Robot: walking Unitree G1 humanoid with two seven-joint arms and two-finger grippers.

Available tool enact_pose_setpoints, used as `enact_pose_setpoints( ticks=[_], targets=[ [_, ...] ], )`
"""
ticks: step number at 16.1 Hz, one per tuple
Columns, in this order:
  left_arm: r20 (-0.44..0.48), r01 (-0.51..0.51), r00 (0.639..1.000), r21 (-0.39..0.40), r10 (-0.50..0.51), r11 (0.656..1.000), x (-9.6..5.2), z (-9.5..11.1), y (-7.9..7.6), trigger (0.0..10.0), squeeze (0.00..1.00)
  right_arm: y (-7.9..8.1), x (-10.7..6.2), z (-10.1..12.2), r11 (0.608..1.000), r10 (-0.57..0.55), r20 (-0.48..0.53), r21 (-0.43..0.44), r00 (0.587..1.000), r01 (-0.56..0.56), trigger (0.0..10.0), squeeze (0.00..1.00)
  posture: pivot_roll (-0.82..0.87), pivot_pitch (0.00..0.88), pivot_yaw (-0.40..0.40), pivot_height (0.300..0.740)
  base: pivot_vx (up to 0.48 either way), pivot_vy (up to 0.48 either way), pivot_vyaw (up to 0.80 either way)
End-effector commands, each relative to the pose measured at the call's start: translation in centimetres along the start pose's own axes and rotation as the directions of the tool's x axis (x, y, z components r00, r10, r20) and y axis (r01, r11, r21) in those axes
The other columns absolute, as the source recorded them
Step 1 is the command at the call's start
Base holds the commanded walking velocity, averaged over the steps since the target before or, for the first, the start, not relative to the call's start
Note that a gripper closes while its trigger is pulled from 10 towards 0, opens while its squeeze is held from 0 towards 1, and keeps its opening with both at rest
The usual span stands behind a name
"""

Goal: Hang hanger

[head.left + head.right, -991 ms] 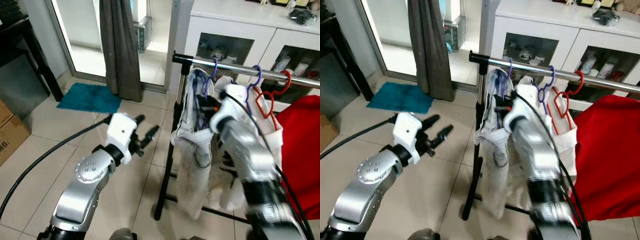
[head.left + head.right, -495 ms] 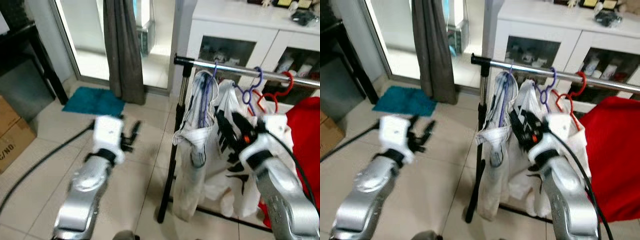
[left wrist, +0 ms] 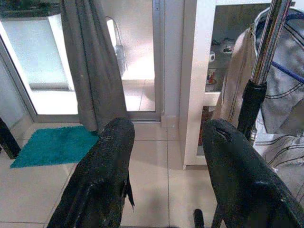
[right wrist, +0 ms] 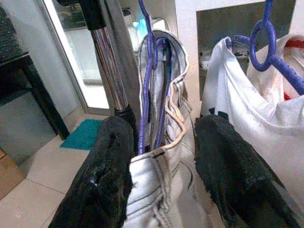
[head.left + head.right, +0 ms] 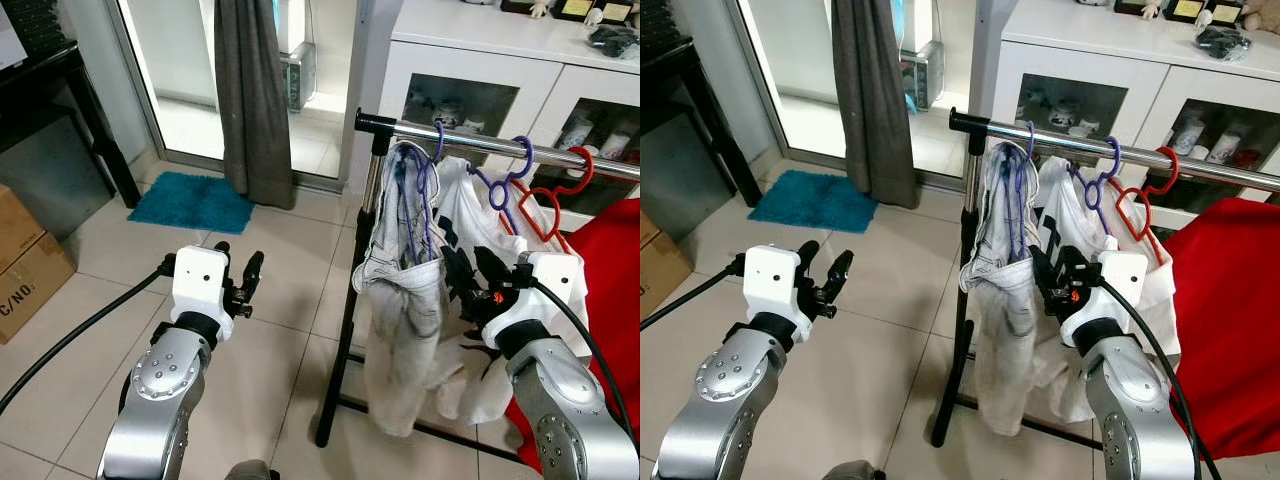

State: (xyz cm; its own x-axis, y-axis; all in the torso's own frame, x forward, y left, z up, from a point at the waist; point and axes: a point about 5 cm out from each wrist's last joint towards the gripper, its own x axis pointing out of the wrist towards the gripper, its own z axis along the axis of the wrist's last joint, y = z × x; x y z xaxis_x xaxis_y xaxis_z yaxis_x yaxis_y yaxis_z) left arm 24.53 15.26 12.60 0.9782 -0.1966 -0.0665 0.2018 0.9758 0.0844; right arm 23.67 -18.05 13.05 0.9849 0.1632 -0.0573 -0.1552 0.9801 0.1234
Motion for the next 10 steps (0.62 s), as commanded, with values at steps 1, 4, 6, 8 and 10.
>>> enact_pose_setpoints(
  ticks=[1, 4, 6, 8, 10],
  targets=[
    [0.012, -0.011, 1.000, 0.007, 0.011, 1.000, -0.02, 0.36, 0.10, 10.0, 0.00, -0.28, -0.23, 0.20, 1.000, -0.017, -0.002, -0.014, 1.000, 0.017, 10.0, 0.00, 0.12, 0.000, -0.005, 0.740, 0.000, 0.000, 0.00],
    [0.012, -0.011, 1.000, 0.007, 0.011, 1.000, -0.02, 0.36, 0.10, 10.0, 0.00, -0.28, -0.23, 0.20, 1.000, -0.017, -0.002, -0.014, 1.000, 0.017, 10.0, 0.00, 0.12, 0.000, -0.005, 0.740, 0.000, 0.000, 0.00],
    [0.012, -0.011, 1.000, 0.007, 0.011, 1.000, -0.02, 0.36, 0.10, 10.0, 0.00, -0.28, -0.23, 0.20, 1.000, -0.017, -0.002, -0.014, 1.000, 0.017, 10.0, 0.00, 0.12, 0.000, -0.005, 0.740, 0.000, 0.000, 0.00],
    [0.012, -0.011, 1.000, 0.007, 0.011, 1.000, -0.02, 0.36, 0.10, 10.0, 0.00, -0.28, -0.23, 0.20, 1.000, -0.017, -0.002, -0.014, 1.000, 0.017, 10.0, 0.00, 0.12, 0.000, -0.005, 0.740, 0.000, 0.000, 0.00],
    [0.012, -0.011, 1.000, 0.007, 0.011, 1.000, -0.02, 0.36, 0.10, 10.0, 0.00, -0.28, -0.23, 0.20, 1.000, -0.017, -0.002, -0.014, 1.000, 0.017, 10.0, 0.00, 0.12, 0.000, -0.005, 0.740, 0.000, 0.000, 0.00]
  ],
)
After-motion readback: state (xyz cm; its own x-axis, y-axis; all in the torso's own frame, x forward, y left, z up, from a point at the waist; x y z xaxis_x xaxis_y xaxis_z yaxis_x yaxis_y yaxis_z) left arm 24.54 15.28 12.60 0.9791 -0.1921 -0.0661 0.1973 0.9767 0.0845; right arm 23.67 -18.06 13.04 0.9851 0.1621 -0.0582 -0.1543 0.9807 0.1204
